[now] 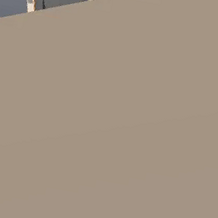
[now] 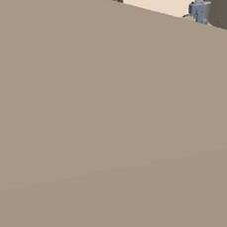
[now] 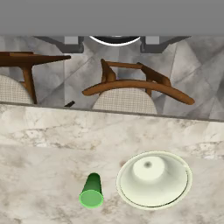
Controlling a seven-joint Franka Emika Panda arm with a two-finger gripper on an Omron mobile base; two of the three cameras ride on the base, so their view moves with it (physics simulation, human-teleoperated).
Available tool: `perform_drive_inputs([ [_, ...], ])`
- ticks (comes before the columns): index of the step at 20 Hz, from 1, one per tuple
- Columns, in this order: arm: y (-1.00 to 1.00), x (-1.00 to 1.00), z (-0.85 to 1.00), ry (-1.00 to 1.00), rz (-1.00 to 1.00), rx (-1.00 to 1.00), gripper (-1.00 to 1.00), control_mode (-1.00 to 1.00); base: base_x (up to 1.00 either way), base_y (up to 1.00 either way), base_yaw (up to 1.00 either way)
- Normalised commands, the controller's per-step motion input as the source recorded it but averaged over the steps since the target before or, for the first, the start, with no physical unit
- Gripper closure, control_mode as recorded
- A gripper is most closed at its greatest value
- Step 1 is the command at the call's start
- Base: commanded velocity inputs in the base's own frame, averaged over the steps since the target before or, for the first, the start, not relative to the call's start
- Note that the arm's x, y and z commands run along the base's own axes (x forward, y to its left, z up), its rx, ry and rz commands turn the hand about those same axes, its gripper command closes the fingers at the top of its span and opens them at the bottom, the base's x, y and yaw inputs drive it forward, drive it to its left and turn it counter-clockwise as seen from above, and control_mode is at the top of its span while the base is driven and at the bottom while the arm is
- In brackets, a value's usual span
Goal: Place the cup inside the bowl on the dining table and move the bowl to any counter.
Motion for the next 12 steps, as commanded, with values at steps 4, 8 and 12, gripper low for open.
perform_drive_inputs([
  [4, 0.0, 0.12, 0.0, 0.0, -0.01, 0.0, -1.0, -1.0, 0.0, 0.0, 0.0],
  [8, 0.0, 0.15, -0.01, 0.0, -0.05, 0.0, -1.0, -1.0, 0.0, 0.0, 0.0],
  [12, -0.01, 0.35, -0.03, 0.0, -0.03, 0.0, -1.0, -1.0, 0.0, 0.0, 0.0],
])
